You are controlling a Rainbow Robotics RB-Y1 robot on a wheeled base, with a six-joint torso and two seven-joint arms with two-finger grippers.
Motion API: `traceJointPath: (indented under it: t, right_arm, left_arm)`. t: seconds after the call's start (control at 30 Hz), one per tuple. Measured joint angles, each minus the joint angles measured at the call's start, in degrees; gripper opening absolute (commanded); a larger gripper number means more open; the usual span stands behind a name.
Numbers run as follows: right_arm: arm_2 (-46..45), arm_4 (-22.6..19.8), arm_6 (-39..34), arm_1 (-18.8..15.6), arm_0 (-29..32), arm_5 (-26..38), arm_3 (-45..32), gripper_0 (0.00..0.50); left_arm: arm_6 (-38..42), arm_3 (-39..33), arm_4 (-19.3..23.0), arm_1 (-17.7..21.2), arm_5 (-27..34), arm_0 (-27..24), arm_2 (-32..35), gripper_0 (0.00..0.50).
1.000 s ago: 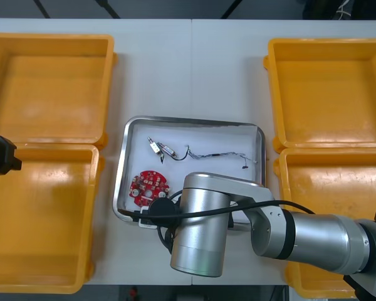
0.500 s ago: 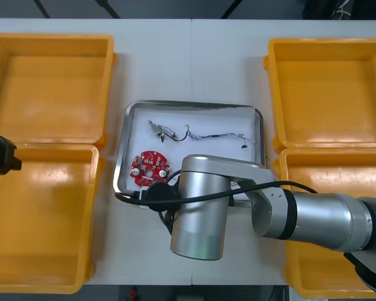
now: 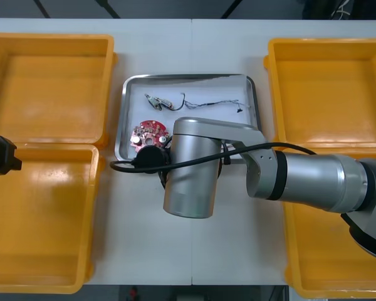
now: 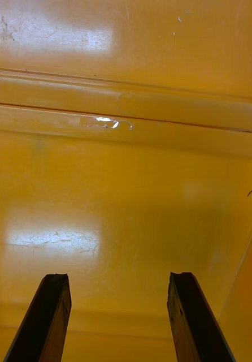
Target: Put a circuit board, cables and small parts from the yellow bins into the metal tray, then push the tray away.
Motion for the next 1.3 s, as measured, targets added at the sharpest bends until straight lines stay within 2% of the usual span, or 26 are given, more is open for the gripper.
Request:
traceJointPath:
  t: [0.27,0.4,0.7,1.3]
  right_arm:
    - [0.0,-0.1,1.5,0.0,-3.3,-3.1,5.4,0.0]
    - [0.0,-0.1,1.7,0.0,-5.2,-6.9,8.9,0.0]
    - [0.0,-0.2,5.0,0.0,-8.2,-19.4,19.6,0.0]
    - [0.0,-0.2,5.2,0.0,-11.7,-41.5,34.8,0.0]
  left_arm:
    - [0.0,0.0,0.0,0.0,0.0,0.0,0.0,0.5]
    - [0.0,0.0,0.0,0.0,0.0,0.0,0.0,0.5]
    - [0.0,0.0,0.0,0.0,0.0,0.0,0.0,0.5]
    - [0.0,0.0,0.0,0.0,0.0,0.0,0.0,0.5]
